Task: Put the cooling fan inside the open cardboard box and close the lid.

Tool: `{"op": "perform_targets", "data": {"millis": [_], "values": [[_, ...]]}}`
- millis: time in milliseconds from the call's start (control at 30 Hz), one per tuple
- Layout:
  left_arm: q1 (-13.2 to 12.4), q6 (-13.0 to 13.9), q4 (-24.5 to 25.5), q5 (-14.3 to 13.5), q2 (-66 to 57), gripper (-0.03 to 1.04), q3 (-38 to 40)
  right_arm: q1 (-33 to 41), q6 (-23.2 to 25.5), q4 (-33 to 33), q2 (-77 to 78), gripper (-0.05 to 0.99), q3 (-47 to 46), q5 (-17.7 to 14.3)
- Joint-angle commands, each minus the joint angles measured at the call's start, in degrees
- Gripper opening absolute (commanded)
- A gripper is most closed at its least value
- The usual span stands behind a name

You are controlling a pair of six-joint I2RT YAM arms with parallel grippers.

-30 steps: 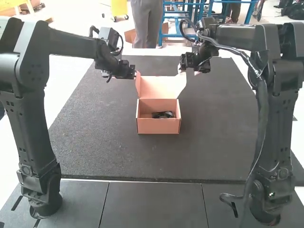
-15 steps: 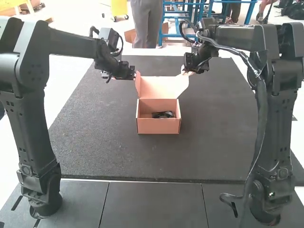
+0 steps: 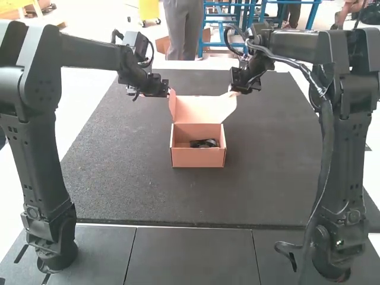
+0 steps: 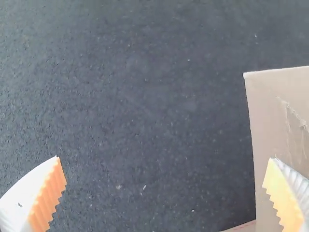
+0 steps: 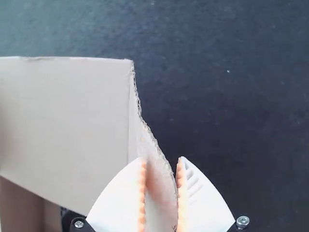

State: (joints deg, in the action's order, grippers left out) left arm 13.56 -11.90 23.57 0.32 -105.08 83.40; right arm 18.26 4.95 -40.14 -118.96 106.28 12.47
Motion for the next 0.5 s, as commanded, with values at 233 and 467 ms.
{"op": "perform_targets", "data": {"millis": [233,467], "values": [[0.24,-0.58,2.09,0.65,0.14,0.97,3.88,0.11,0.59,-2.22,0.22,-0.01,4.37,1.59],[0.76,-0.58,2.53,0.65,0.05,0.97,4.67,0.81,0.41,-5.65,0.3,-0.01,4.64,3.18]]}}
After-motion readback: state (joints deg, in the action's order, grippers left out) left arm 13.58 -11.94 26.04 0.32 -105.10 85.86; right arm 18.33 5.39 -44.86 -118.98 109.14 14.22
